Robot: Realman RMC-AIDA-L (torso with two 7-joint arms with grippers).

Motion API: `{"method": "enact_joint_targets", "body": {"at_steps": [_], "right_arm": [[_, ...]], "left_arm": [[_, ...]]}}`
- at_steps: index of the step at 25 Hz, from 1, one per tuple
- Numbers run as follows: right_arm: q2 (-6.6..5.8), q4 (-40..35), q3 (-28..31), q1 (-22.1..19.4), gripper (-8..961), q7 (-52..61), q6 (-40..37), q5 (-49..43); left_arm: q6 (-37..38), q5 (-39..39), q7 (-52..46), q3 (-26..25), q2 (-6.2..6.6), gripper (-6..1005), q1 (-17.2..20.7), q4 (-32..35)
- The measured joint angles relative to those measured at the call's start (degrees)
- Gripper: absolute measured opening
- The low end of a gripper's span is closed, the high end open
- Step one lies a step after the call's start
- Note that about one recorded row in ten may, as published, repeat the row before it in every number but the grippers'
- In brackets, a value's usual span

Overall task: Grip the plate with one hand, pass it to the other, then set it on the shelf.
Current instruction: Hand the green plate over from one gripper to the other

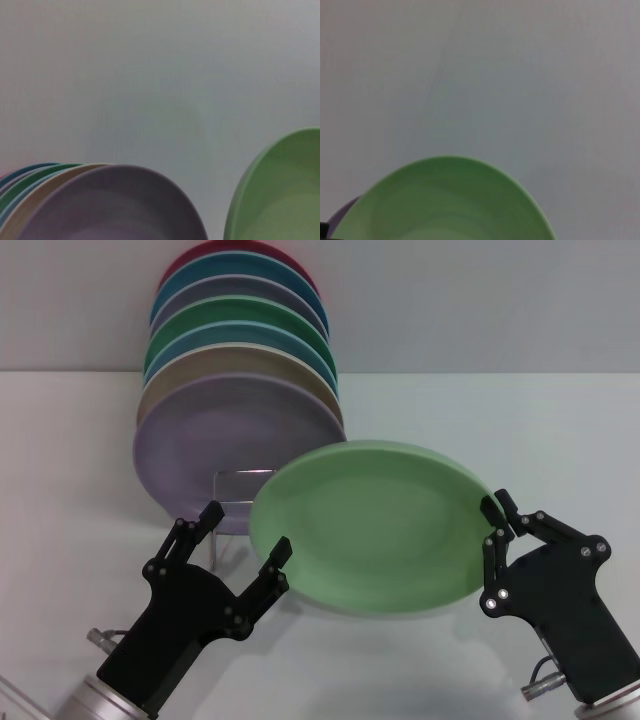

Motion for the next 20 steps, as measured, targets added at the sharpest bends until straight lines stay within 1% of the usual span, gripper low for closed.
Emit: {"method": "enact_joint_targets", "body": {"at_steps": [8,20], "right_arm": [[-0.14,0.0,-0.7,0.8,26,-1.3,0.1,0.0],[-0.18,-0.2,-1.3,0.7,27,-1.4,0.2,0.0]], "left_arm": [[-0.5,-0.3,0.0,-0.9,0.04,773,-0.5,0.5],[-2.1,-0.3,0.0,-1.1,0.09,737,-1.0,0.8]]}}
